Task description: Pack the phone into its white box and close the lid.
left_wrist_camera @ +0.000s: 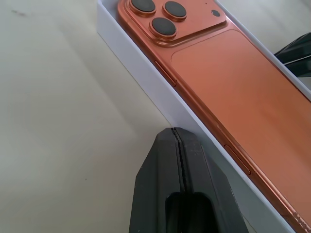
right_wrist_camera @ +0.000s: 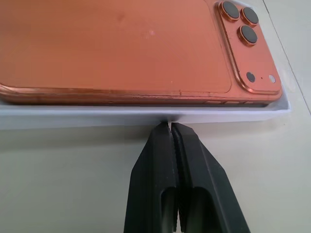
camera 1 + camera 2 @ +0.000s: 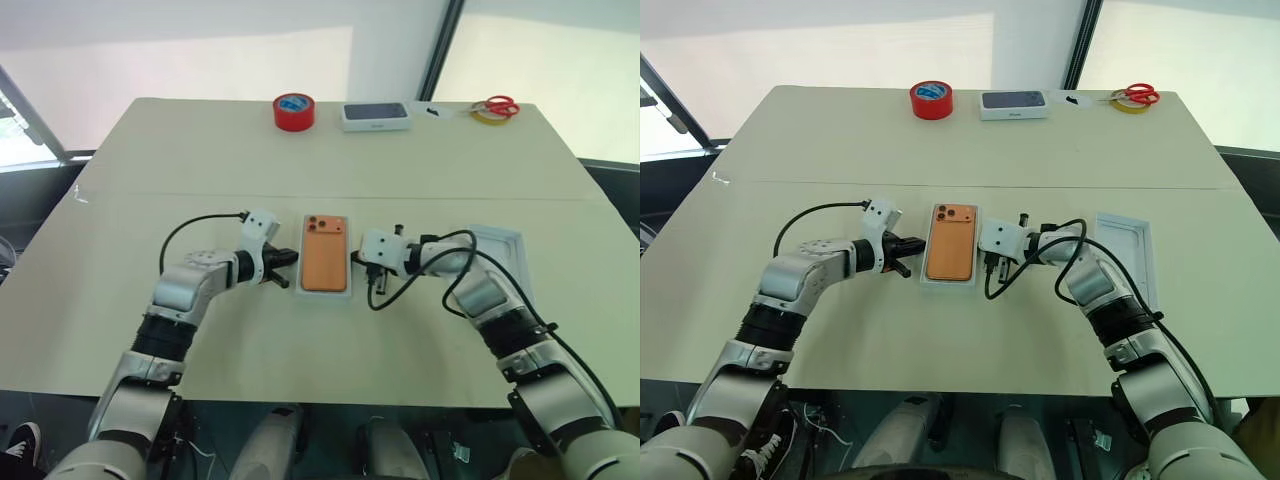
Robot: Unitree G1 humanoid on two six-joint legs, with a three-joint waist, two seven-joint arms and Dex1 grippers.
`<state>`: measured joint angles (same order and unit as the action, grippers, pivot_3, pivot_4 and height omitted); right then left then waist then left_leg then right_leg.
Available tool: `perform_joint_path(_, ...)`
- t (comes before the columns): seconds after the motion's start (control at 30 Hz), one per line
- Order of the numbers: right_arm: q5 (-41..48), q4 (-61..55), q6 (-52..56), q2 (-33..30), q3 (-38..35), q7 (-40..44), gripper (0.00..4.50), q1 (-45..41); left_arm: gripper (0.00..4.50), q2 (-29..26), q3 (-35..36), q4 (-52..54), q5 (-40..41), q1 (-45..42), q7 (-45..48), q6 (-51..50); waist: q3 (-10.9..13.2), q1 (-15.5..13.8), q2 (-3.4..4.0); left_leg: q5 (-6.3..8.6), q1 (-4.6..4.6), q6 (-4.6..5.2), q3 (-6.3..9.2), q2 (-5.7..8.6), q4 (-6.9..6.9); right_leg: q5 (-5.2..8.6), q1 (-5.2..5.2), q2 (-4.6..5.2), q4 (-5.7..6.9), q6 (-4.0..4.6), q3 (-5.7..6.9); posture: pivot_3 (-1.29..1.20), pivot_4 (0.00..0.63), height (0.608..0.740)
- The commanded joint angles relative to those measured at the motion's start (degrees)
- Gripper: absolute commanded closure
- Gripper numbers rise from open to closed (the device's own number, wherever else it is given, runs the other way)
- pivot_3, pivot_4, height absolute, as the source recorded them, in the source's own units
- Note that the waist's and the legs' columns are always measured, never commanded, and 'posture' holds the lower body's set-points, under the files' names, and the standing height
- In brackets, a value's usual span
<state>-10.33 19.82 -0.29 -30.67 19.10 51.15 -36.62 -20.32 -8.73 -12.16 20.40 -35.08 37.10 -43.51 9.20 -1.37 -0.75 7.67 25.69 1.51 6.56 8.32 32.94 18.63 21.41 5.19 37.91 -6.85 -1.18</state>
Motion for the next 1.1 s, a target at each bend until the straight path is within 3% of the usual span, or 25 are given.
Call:
perform_joint_path(0.03, 0.68, -2.35, -1.23, -4.31, -3.07, 1.06, 4.41, 1.85, 4.50, 5.31, -4.58, -3.24, -1.09, -1.79, 2.53, 0.99, 0.00, -1.01, 0.00, 0.00, 0.00, 0.01, 0.00, 0.01, 0.02, 0.00, -0.01, 0.02, -0.01, 0.00, 0.01, 0.00, 0.150, 0.736)
perform_joint_path(0.33, 2.94, -8.38, -0.65, -14.66, -8.80, 4.14, 4.41, 10.55, 4.50, 15.69, -7.10, -11.86, -5.91, -6.24, 3.91, 6.42, 0.00, -2.43, -0.01, 0.09, 0.07, 0.17, 0.02, 0.25, 0.12, 0.02, -0.18, 0.29, -0.24, -0.04, 0.16, 0.00, 0.150, 0.736)
perform_joint_path(0.53, 4.13, -10.63, 0.71, -18.55, -11.95, 4.56, 4.41, 14.45, 4.50, 19.28, -6.83, -14.93, -7.49, -8.10, 5.61, 8.38, 0.00, -2.31, -0.01, 0.11, 0.08, 0.20, 0.04, 0.24, 0.14, 0.05, -0.26, 0.29, -0.33, -0.08, 0.22, 0.00, 0.150, 0.736)
perform_joint_path(0.83, 4.68, -8.82, 0.60, -21.03, -13.55, 3.79, 4.41, 15.50, 4.50, 19.90, -6.37, -16.46, -9.05, -8.78, 7.10, 10.62, 0.01, -2.13, -0.02, 0.11, 0.11, 0.20, 0.05, 0.23, 0.15, 0.05, -0.24, 0.28, -0.35, -0.09, 0.24, 0.00, 0.150, 0.736)
perform_joint_path(0.97, 3.64, -8.83, -0.49, -21.75, -13.46, 2.96, 4.41, 16.18, 4.50, 18.56, -5.39, -16.55, -9.31, -9.00, 7.73, 12.92, 0.01, -2.11, -0.02, 0.11, 0.11, 0.21, 0.05, 0.23, 0.16, 0.05, -0.24, 0.28, -0.35, -0.10, 0.24, 0.00, 0.150, 0.736)
perform_joint_path(1.07, 7.75, -10.19, 4.82, -21.44, -16.05, 4.44, 4.41, 15.88, 4.50, 16.18, -3.15, -14.66, -7.96, -8.25, 8.45, 13.10, 0.02, -1.78, -0.02, 0.10, 0.12, 0.21, 0.06, 0.23, 0.16, 0.05, -0.22, 0.28, -0.35, -0.10, 0.23, 0.00, 0.150, 0.736)
perform_joint_path(1.1, 9.96, -10.81, 7.59, -21.61, -17.28, 5.74, 3.91, 15.99, 4.25, 15.06, -1.95, -13.81, -6.98, -7.90, 9.02, 12.53, 0.02, -1.42, -0.02, 0.10, 0.13, 0.20, 0.06, 0.22, 0.15, 0.05, -0.22, 0.27, -0.35, -0.10, 0.24, 0.00, 0.150, 0.736)
